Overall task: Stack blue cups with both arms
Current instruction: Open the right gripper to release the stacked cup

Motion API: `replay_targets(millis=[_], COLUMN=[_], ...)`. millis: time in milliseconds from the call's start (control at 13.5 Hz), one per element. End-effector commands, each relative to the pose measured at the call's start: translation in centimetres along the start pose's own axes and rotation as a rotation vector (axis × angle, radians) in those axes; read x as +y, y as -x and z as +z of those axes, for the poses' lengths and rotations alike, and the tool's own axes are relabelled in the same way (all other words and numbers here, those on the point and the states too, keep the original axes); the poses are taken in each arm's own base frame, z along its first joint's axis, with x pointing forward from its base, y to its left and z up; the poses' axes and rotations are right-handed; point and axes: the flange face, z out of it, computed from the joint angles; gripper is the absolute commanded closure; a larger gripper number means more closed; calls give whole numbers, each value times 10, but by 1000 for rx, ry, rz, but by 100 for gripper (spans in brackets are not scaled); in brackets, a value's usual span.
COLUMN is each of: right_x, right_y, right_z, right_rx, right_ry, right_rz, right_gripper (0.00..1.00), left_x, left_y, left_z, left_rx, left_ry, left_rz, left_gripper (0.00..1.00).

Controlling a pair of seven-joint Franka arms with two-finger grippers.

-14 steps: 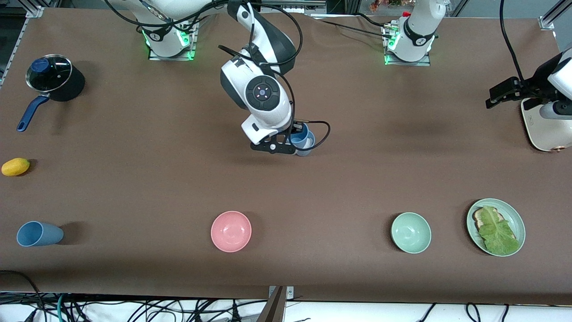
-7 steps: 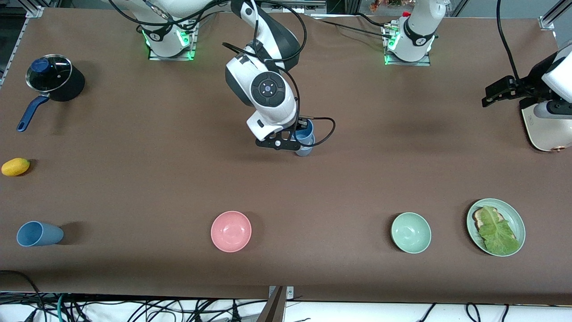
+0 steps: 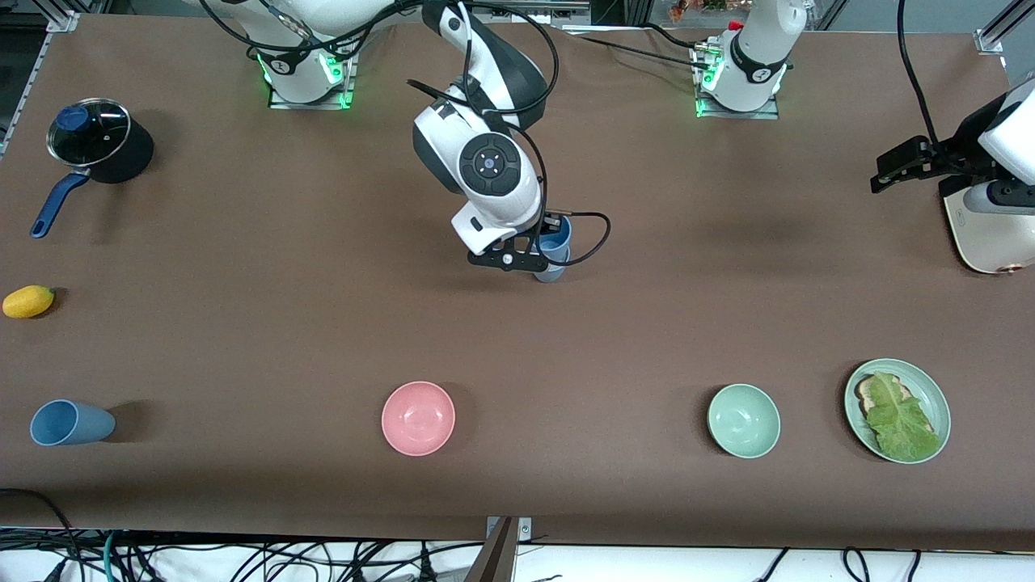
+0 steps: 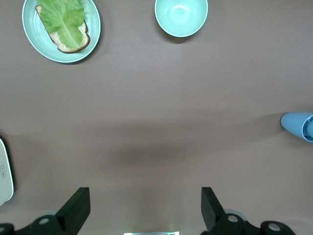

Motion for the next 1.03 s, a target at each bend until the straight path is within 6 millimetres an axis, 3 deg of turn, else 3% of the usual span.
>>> replay_targets(millis=[0, 960], right_x=[-8, -10], right_y=[-1, -3], right_z=[-1, 16], right_rx=[-4, -10], right_ry=[-15, -3], right_rz=[8, 16], right_gripper=[100, 98], left_x=[3, 1], left_y=[-2, -2], left_z=[-7, -7], left_rx=[-4, -2], left_ry=[-22, -22], left_rz=[1, 5], left_gripper=[0, 0])
